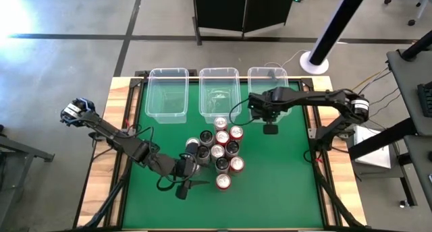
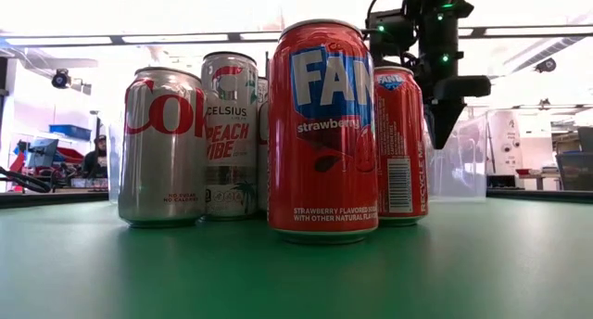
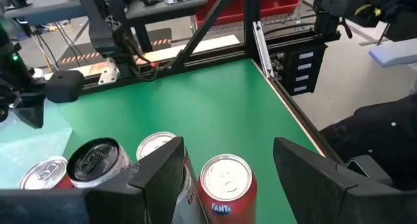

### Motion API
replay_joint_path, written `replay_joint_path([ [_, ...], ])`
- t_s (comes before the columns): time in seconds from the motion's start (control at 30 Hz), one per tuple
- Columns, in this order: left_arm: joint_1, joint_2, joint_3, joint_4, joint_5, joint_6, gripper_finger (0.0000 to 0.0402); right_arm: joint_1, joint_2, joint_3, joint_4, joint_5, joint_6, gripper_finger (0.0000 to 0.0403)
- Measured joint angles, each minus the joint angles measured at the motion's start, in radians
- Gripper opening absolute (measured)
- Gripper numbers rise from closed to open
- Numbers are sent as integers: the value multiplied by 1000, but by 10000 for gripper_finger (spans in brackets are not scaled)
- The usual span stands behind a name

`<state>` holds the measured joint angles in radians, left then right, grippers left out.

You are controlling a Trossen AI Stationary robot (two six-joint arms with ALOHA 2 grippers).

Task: Sort soda cans
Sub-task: Move the bottom transparent bin to the top right of the table

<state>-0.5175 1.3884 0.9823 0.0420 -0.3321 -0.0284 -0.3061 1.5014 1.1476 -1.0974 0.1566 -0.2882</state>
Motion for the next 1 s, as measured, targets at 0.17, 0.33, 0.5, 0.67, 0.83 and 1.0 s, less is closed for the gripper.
replay_joint_path([
  [0.17, 0, 0, -1, 0, 0, -7, 221, 0, -19, 2, -8, -3, 37, 10],
  [0.33, 0, 0, -1, 2, 0, -12, 221, 0, -21, 2, -51, -7, 91, 11],
  [0.5, 0, 0, -1, 2, 0, -14, 221, 0, -21, 0, -72, -7, 87, 11],
  [0.67, -1, 0, -1, 2, 0, -14, 221, 0, -21, -3, -72, -6, 57, 11],
  [0.83, -1, 0, -1, 2, 0, -14, 221, 0, -21, -4, -68, 1, 35, 11],
  [1.0, -1, 0, -1, 2, 0, -13, 221, 0, -21, -5, -64, 4, 25, 18],
])
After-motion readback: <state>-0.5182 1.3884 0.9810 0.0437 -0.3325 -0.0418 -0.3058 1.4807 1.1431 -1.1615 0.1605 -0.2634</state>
